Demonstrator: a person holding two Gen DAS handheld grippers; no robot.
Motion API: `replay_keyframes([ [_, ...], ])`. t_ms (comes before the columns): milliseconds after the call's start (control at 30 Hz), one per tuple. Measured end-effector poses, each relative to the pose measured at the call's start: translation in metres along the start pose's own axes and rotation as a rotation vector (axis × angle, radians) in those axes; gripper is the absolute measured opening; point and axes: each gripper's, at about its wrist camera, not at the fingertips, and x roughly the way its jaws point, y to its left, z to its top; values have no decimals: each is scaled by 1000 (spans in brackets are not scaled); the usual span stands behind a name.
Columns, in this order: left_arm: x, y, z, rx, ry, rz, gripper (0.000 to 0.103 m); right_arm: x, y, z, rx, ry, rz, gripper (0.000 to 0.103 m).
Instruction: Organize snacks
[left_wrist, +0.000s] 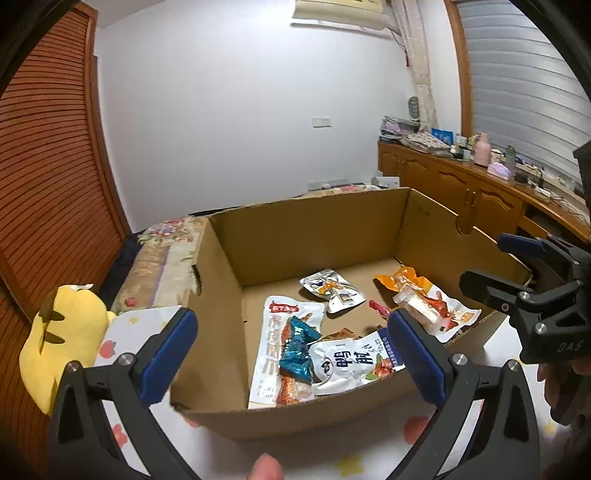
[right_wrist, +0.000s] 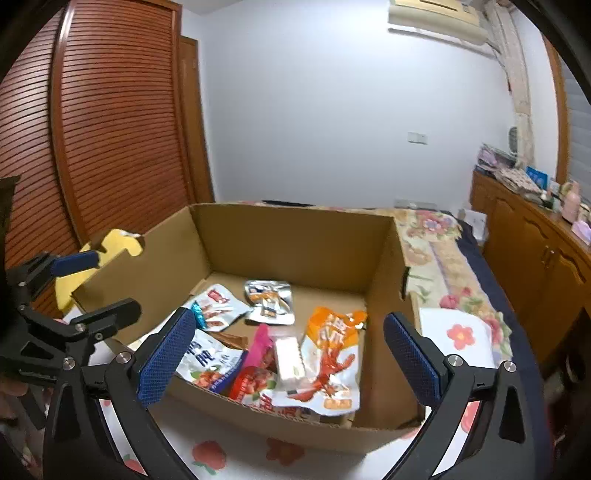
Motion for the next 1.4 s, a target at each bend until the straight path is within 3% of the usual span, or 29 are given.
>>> replay_keyframes([
  [533,-56,2,-23,-79,-27,41,103,-45,25,-16,3,-32,-130,103],
  [1067,-144,10,-42,-91,-60,93,103,-131,48,-30,18,-83,-149,103],
  [1400,-188,-1,-57,-69,-78,85,103,-192,62,-25,7,-142,-144,103],
])
